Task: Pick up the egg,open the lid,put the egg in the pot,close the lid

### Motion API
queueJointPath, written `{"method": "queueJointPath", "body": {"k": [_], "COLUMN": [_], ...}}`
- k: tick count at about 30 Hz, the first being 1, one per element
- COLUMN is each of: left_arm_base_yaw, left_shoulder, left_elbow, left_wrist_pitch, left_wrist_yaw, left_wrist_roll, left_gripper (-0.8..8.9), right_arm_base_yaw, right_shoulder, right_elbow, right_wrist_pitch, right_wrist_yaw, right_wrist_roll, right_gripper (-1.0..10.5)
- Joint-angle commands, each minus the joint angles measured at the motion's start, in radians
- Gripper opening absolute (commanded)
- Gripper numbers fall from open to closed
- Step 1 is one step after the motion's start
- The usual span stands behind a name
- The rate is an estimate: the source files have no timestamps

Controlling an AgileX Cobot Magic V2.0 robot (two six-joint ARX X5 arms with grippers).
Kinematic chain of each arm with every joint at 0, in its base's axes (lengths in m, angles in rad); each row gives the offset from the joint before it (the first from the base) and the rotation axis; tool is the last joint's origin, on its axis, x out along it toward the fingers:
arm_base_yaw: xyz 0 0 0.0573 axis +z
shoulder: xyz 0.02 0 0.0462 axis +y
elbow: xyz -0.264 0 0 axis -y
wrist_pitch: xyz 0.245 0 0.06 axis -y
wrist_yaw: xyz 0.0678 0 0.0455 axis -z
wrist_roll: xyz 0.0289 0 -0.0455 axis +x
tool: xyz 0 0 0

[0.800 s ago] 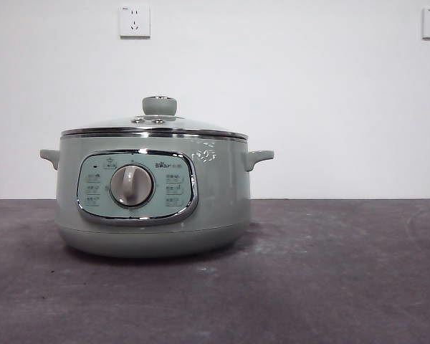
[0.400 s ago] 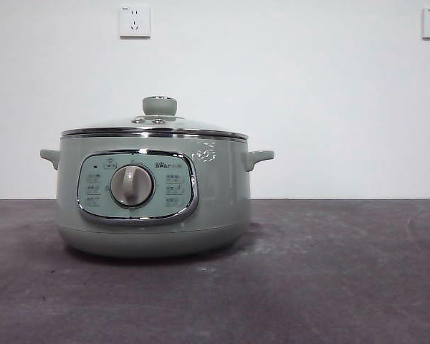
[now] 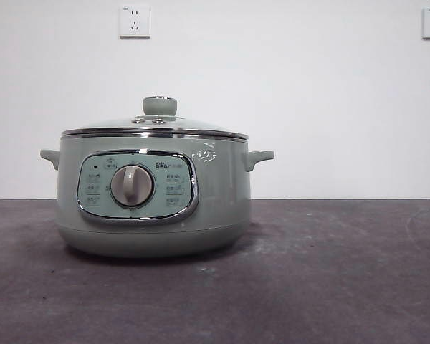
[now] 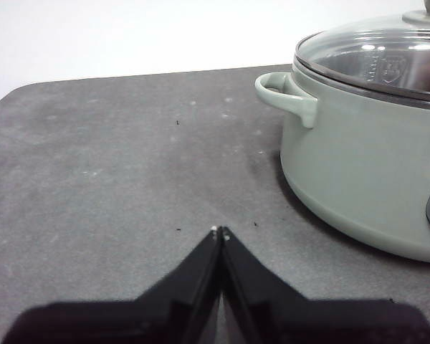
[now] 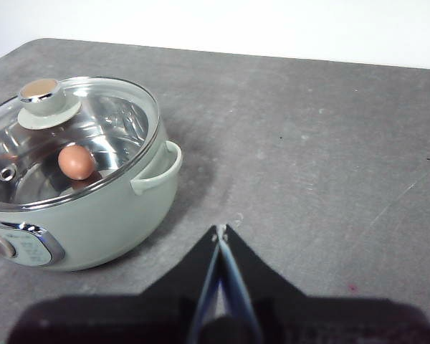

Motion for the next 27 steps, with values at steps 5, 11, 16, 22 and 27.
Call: {"method": "queueJointPath", "body": {"k": [5, 11, 16, 22, 27], "left_arm_base_yaw": [0.003, 0.003, 0.003, 0.003, 0.003], "left_shoulder": [-0.003, -0.003, -0.003, -0.003, -0.003], "left_elbow": [-0.015, -0.015, -0.015, -0.015, -0.015], "left_wrist_pitch": [0.004, 0.004, 0.004, 0.004, 0.004], "left_wrist_yaw": [0.001, 0.001, 0.001, 0.001, 0.001], "left_wrist_roll": [-0.005, -0.005, -0.006, -0.006, -0.006], "left_gripper": [-0.03, -0.03, -0.03, -0.03, -0.03], "right_arm_base_yaw": [-0.055, -0.283, -0.426, -0.439, -0.432], "right_shoulder": [-0.068, -0.224, -0.377, -0.5, -0.548], "right_elbow": [-0.013, -0.131, -0.294, -0.491, -0.649], "right_wrist_pitch": [0.031, 0.183, 0.282, 0.339, 0.431], "right_wrist_yaw": [-0.005, -0.184, -0.215, -0.213, -0.212], "right_wrist_roll": [-0.131, -0.16, -0.16, -0.156, -0.099], "right_gripper": [0.0, 0.0, 0.0, 0.0, 0.0]}}
